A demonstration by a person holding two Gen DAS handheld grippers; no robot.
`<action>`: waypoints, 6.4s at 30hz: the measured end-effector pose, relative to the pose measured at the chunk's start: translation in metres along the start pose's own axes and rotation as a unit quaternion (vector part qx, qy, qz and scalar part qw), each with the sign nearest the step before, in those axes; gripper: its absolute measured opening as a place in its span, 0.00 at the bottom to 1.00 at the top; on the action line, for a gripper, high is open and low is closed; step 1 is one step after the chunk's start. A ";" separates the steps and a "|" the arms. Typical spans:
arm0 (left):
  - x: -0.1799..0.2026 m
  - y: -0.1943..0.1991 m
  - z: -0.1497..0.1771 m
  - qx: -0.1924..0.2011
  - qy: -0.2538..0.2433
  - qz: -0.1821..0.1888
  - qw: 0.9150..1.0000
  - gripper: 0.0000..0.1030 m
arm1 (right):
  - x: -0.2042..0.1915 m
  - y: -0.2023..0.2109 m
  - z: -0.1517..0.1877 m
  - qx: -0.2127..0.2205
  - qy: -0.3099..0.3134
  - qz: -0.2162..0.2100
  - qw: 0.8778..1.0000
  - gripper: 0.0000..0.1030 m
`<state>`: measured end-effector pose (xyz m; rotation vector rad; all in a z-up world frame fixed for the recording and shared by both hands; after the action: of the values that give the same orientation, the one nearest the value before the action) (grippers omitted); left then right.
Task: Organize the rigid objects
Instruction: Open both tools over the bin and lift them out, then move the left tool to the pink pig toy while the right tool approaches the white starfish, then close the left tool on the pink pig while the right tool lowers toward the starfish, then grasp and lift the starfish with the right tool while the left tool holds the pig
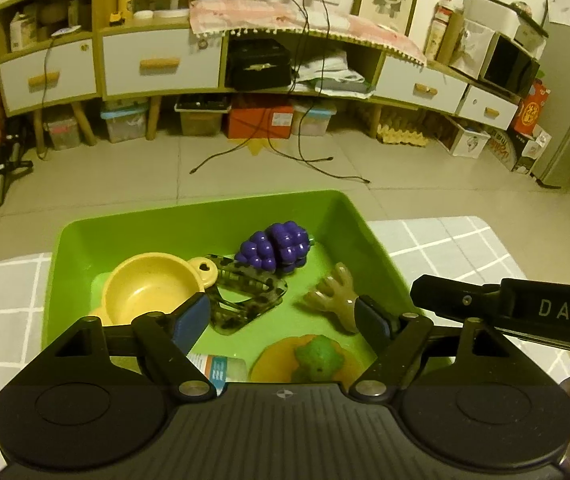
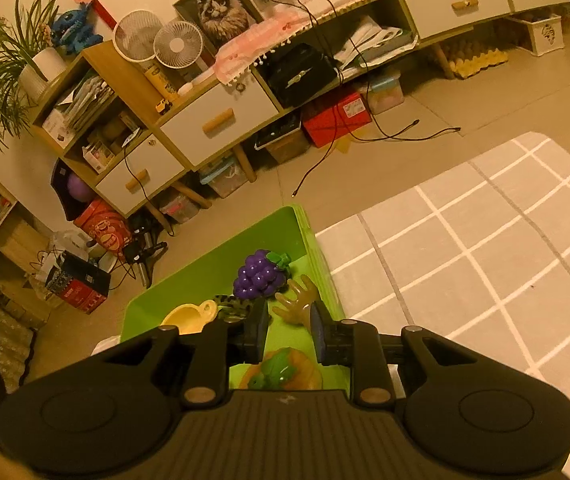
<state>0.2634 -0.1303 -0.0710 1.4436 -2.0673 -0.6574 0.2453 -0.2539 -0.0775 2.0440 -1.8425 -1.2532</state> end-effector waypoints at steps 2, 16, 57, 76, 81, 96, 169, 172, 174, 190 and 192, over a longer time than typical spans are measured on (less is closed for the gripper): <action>0.003 0.007 -0.001 0.003 0.000 0.002 1.000 0.79 | -0.003 0.008 -0.001 0.003 0.003 0.001 1.000 0.10; 0.001 0.064 0.008 0.026 0.006 0.007 1.000 0.81 | -0.020 0.069 0.006 0.014 0.027 0.003 1.000 0.12; -0.090 0.140 0.126 0.005 0.006 -0.105 0.994 0.98 | -0.060 0.112 0.157 -0.053 0.273 -0.077 0.957 0.50; -0.099 0.148 0.167 -0.004 -0.008 -0.132 0.991 0.98 | -0.089 0.114 0.226 -0.079 0.338 -0.165 0.923 0.51; -0.103 0.146 0.170 -0.010 -0.004 -0.142 0.990 0.98 | -0.088 0.104 0.234 -0.098 0.338 -0.157 0.923 0.51; -0.112 0.142 0.178 -0.029 0.015 -0.150 0.988 0.98 | -0.060 0.073 0.226 -0.110 0.329 -0.074 0.935 0.56; -0.093 0.147 0.172 -0.029 0.098 -0.057 0.993 0.87 | -0.053 0.092 0.224 -0.157 0.284 -0.019 0.946 0.46; -0.091 0.148 0.172 -0.028 0.098 -0.055 0.993 0.87 | -0.051 0.092 0.228 -0.163 0.285 -0.016 0.944 0.46; -0.091 0.149 0.172 -0.028 0.099 -0.054 0.993 0.87 | -0.050 0.089 0.231 -0.165 0.288 -0.009 0.943 0.46; -0.087 0.148 0.173 -0.032 0.099 -0.047 0.994 0.87 | -0.059 0.090 0.223 -0.160 0.262 -0.029 0.951 0.34; -0.086 0.149 0.170 -0.029 0.102 -0.043 0.993 0.87 | -0.059 0.093 0.218 -0.170 0.228 -0.044 0.958 0.34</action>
<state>0.0721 0.0129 -0.1121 1.5083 -1.8254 -0.5732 0.0408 -0.1336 -0.1369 2.0195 -1.2511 -0.9277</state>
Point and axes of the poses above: each gripper's, at about its wrist camera, not at the fingertips, and y roughly against the way its jaws point, x to its right, z to its underside, the point moved 9 cm from there along -y, roughly the way its jaws point, and after that the axes turned 6 degrees about x, right-handed, at the moved point
